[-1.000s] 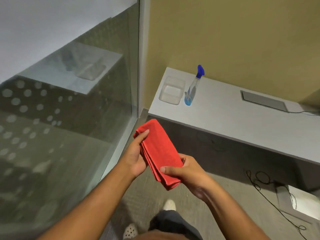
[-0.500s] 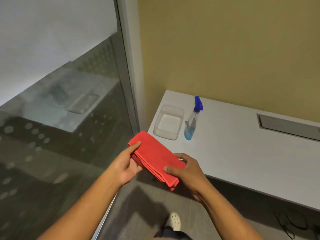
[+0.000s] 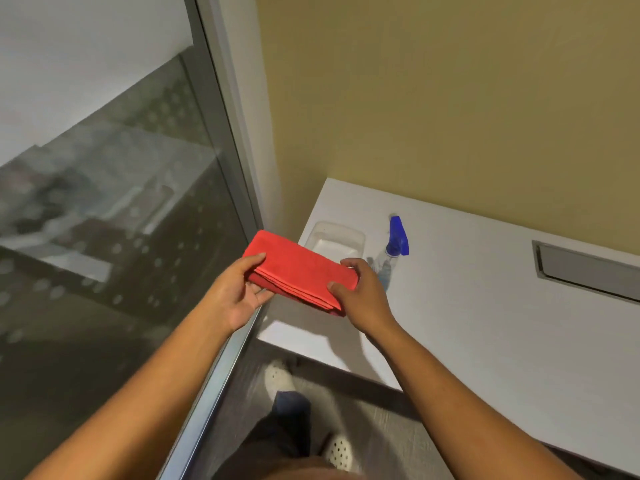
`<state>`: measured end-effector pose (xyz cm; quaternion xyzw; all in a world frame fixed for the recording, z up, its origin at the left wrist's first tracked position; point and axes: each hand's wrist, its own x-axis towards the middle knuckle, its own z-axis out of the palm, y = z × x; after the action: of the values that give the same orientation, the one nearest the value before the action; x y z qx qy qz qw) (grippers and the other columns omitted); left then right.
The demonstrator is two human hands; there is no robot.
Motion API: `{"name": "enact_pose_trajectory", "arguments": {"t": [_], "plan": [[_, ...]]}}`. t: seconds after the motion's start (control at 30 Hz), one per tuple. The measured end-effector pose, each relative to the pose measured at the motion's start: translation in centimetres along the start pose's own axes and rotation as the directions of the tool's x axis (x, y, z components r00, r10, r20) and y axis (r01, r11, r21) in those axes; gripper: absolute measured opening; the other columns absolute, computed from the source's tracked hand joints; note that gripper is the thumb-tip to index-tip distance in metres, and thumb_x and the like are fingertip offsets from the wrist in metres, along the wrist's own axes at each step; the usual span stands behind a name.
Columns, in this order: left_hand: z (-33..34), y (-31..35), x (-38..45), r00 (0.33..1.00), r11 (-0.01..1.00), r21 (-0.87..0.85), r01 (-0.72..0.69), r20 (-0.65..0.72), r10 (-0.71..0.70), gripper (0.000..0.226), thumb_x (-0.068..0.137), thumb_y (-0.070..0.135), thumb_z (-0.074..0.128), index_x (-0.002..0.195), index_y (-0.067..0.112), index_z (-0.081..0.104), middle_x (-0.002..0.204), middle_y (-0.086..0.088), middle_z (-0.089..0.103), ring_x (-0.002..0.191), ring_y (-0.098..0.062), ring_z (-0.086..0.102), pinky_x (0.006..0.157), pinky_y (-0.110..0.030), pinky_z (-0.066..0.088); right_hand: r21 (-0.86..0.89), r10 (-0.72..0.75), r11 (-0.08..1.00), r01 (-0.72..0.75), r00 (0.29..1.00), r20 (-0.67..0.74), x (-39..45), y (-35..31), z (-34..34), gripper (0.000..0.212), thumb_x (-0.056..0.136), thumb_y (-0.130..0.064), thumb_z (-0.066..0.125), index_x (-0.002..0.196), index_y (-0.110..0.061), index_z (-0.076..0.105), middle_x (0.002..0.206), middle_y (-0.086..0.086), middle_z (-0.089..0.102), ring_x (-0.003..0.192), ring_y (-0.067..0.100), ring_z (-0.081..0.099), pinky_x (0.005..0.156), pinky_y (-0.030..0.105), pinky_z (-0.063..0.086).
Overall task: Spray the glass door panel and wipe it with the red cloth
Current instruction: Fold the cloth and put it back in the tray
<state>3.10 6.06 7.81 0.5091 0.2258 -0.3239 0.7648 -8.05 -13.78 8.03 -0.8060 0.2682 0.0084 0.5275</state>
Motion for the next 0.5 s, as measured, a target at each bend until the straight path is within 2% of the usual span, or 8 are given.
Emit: {"name": "enact_pose_trajectory", "arguments": {"t": [0.07,0.2,0.27,0.37,0.43,0.5], "plan": [[0.7,0.8,2.5,1.000,1.000,0.030,0.000,-0.007,0.000,0.015,0.096,0.015,0.067,0.112,0.014,0.066,0.080,-0.005,0.076,0.083,-0.019,0.074,0.082,-0.044,0.067,-0.097,-0.023,0.995,0.017,0.998,-0.064,2.8,-0.2,0.6,0.047,0.101,-0.019,0.069,0.144,-0.015,0.052,0.138,0.007,0.057,0.127,0.027,0.062,0.107,0.038,0.055],[1.9,2.6,7.8,0.999,0.993,0.115,-0.010,-0.035,0.014,0.005,0.096,0.010,0.067,0.098,0.014,0.069,0.072,-0.003,0.078,0.082,-0.020,0.073,0.099,-0.048,0.059,-0.258,-0.001,0.966,-0.024,0.995,-0.097,8.4,-0.8,1.6,0.043,0.101,-0.007,0.062,0.143,-0.009,0.054,0.140,0.013,0.060,0.128,0.030,0.060,0.105,0.033,0.046],[2.3,3.4,10.6,0.998,0.982,0.189,-0.024,-0.056,0.035,0.008,0.096,0.008,0.069,0.103,0.011,0.072,0.072,-0.003,0.077,0.079,-0.020,0.073,0.100,-0.048,0.060,-0.326,0.030,0.943,-0.072,0.991,-0.132,11.2,-0.8,2.1,0.041,0.099,-0.007,0.061,0.140,-0.010,0.057,0.135,0.014,0.066,0.123,0.032,0.063,0.103,0.037,0.048],[3.0,4.2,14.0,0.996,0.957,0.286,-0.040,-0.064,0.060,0.022,0.095,0.005,0.070,0.116,0.003,0.071,0.068,-0.002,0.074,0.066,-0.014,0.072,0.093,-0.045,0.062,-0.504,0.001,0.859,-0.093,0.984,-0.179,15.0,-0.2,2.9,0.032,0.096,-0.010,0.058,0.128,-0.011,0.063,0.122,0.015,0.071,0.115,0.038,0.064,0.094,0.045,0.053],[3.3,4.4,15.7,0.997,0.948,0.316,-0.035,-0.053,0.055,0.027,0.093,0.004,0.070,0.119,0.000,0.069,0.072,-0.004,0.074,0.077,-0.021,0.073,0.093,-0.047,0.061,-0.620,-0.004,0.775,-0.123,0.980,-0.200,17.0,-0.2,3.3,0.025,0.096,-0.010,0.055,0.119,-0.012,0.064,0.115,0.013,0.072,0.110,0.038,0.061,0.086,0.043,0.049],[3.3,4.4,17.2,0.999,0.930,0.366,-0.024,-0.030,0.037,0.033,0.091,0.006,0.072,0.123,0.002,0.068,0.097,-0.010,0.076,0.098,-0.029,0.071,0.093,-0.047,0.061,-0.675,-0.001,0.721,-0.154,0.975,-0.224,18.2,-0.3,3.7,0.021,0.096,-0.007,0.052,0.112,-0.012,0.064,0.109,0.012,0.072,0.107,0.037,0.059,0.080,0.041,0.042]]}}
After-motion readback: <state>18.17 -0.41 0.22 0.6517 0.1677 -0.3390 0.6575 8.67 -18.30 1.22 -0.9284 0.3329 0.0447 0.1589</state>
